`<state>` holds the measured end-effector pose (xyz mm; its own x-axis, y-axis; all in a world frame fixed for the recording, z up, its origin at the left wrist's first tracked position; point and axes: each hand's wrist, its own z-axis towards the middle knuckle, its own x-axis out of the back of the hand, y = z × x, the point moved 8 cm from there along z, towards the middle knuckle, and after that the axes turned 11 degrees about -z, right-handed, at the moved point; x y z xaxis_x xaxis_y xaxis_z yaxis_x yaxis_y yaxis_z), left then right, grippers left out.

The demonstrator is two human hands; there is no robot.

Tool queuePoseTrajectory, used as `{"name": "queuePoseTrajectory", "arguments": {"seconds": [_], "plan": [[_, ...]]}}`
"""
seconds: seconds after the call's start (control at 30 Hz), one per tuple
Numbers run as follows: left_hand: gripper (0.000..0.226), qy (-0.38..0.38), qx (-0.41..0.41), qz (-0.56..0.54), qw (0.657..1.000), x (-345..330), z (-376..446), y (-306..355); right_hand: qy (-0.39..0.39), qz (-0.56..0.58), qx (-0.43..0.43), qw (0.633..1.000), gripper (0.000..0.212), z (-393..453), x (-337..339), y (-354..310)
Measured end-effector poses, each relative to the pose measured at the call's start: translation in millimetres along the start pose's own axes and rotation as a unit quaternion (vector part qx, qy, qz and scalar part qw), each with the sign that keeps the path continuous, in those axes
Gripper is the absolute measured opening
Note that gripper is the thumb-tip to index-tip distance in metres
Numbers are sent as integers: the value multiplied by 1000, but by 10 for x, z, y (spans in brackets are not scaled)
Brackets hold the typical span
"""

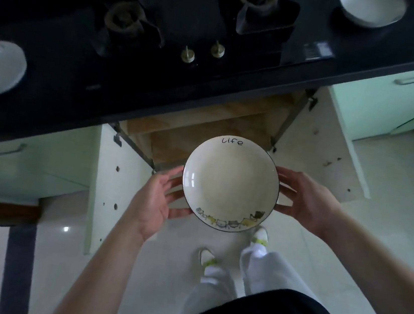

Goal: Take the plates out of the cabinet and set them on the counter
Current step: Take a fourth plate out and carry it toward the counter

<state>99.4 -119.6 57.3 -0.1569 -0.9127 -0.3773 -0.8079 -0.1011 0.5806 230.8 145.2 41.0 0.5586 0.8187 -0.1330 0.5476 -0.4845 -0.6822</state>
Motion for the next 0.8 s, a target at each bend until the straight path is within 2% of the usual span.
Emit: {"name": "queuePoseTrajectory", "arguments": {"seconds": [0.17, 0.37, 0.6, 0.8], "plan": [[30, -40, -20, 45, 998, -462, -445, 169, 25, 6, 59, 998, 26, -629, 189, -258], [39, -72, -71, 78, 992, -1155, -729, 155, 39, 44, 93, 994, 25, -1231, 760, -625], [39, -104, -79, 144, 981, -2278, -1003, -385, 65, 124, 145, 979, 31, -2100, 1901, -568], [36, -168, -54, 174, 969, -3233, -1148, -1011, 121, 112, 182, 969, 30, -2707, 2884, -383]]}}
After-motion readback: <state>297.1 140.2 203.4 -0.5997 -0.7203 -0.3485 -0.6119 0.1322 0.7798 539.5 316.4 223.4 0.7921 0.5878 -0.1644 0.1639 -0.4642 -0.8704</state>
